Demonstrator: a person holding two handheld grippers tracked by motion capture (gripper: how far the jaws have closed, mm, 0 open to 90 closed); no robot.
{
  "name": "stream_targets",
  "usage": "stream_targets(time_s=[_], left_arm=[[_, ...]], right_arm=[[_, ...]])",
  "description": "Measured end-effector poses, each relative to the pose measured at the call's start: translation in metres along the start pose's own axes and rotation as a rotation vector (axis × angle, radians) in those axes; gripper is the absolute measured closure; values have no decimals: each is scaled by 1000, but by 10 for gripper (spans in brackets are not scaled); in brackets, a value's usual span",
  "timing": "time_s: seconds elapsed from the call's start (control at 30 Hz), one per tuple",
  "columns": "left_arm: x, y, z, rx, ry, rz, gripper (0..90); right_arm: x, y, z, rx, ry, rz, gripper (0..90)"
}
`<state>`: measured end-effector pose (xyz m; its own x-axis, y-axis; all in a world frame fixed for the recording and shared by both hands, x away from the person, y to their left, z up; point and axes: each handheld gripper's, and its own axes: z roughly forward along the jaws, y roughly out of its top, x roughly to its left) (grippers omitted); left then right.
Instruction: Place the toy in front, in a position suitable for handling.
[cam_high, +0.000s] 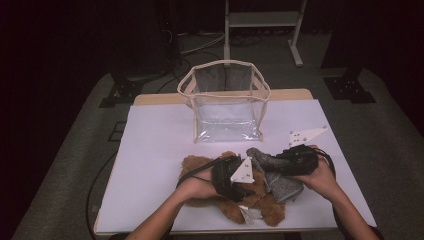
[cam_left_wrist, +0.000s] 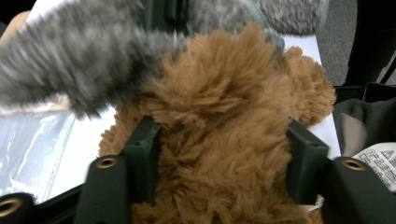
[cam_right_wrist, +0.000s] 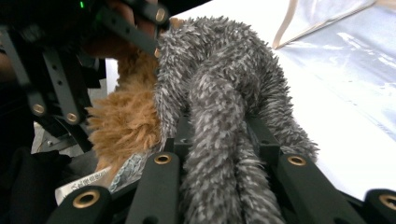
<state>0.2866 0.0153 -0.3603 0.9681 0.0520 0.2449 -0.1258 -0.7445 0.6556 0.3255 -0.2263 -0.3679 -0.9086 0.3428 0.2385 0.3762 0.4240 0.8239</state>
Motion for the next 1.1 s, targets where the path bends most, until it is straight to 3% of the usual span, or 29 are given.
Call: stream_targets(time_s=[0.1, 0.27, 0.37, 0.47, 0.53, 0.63, 0.7, 0.83, 0.9, 0.97, 1.03, 1.1], left_arm=[[4, -5, -11, -30, -19, -17, 278], [10, -27, -36, -74, 5, -35, 196], [12, -51, -59, -139, 39, -70, 172], [13, -75, -72, -154, 79, -74, 155], [16, -95, -77, -155, 95, -102, 139], [19, -123, -81, -162, 101, -164, 114], [20, -139, -82, -205, 76, -215, 96], [19, -157, -83, -237, 57, -245, 68], [19, -160, -79, -234, 44, -246, 43], [16, -159, -68, -195, 31, -227, 22], [12, -155, -58, -167, 54, -192, 0], [12, -150, -55, -139, 84, -186, 25]], right_arm=[[-3, -7, 5, 2, 15, 20, 694], [-4, -15, 5, -17, 18, 36, 693], [-4, -13, 6, -9, 13, 29, 692], [-4, -13, 6, -6, 13, 33, 692], [-5, -14, 6, -5, 11, 36, 692], [-6, -14, 7, -6, 10, 38, 692], [-6, -14, 7, -6, 13, 44, 692], [-7, -16, 8, -1, 14, 52, 691], [-8, -17, 8, 1, 11, 54, 691], [-8, -17, 7, -2, 9, 57, 691], [-8, -18, 7, -6, 7, 58, 691], [-8, -20, 5, -16, 4, 63, 691]])
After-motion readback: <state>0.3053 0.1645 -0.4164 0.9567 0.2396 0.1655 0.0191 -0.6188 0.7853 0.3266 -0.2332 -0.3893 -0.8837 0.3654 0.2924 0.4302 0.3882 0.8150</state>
